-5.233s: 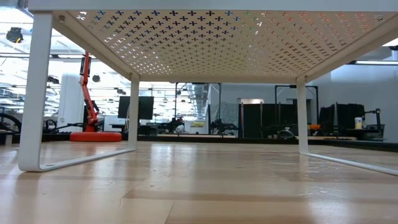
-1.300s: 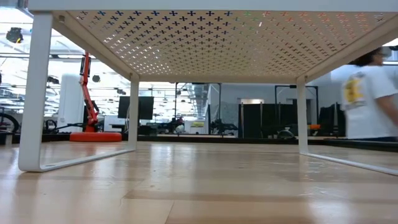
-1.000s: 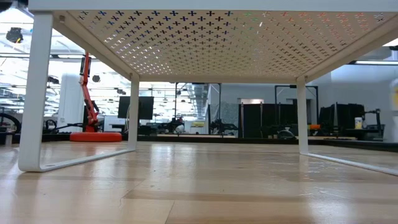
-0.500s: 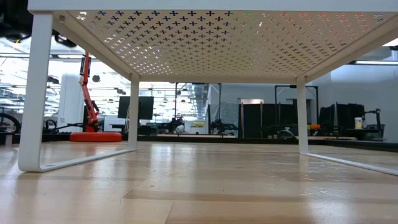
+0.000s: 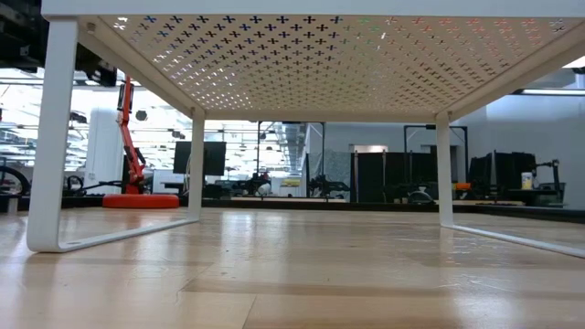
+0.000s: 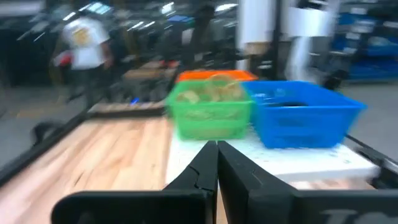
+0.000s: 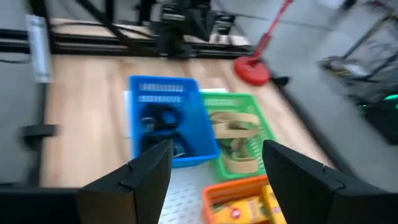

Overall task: Pick & Place Office Desk Supplies
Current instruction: Return to Home Position

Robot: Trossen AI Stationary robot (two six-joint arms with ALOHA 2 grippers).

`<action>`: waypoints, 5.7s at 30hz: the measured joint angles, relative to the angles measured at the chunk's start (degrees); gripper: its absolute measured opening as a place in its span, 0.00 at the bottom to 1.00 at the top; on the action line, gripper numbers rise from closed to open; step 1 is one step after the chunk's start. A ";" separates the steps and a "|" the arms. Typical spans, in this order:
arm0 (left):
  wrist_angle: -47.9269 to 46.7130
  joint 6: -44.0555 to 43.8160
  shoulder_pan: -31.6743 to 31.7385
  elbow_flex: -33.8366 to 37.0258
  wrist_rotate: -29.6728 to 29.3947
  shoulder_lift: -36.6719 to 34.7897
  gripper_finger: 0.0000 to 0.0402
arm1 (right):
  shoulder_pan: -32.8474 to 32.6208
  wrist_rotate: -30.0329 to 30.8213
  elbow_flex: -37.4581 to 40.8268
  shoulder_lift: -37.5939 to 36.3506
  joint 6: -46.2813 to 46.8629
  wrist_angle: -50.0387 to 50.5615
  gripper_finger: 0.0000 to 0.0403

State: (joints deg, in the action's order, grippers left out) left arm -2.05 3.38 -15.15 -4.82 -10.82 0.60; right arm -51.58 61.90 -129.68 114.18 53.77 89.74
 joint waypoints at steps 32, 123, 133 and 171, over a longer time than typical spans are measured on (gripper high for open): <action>-0.03 -8.58 0.04 -0.02 -4.68 13.89 0.00 | 31.21 -50.96 5.42 -4.07 -64.47 -52.48 0.61; 7.28 -8.40 8.13 4.46 21.28 -0.06 0.00 | 30.88 -50.87 86.74 -55.22 -66.74 -107.51 0.61; 7.53 -8.40 8.13 4.46 21.12 0.35 0.00 | 37.97 -61.74 99.08 -75.46 -66.20 -103.26 0.61; 7.88 -8.37 8.12 4.46 20.95 0.66 0.00 | 46.74 -61.74 129.26 -114.06 -59.24 -90.56 0.61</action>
State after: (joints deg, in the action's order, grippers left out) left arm 5.83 -4.99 -7.03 -0.36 10.13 1.26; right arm -4.84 0.16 -0.43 0.12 -5.46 -0.82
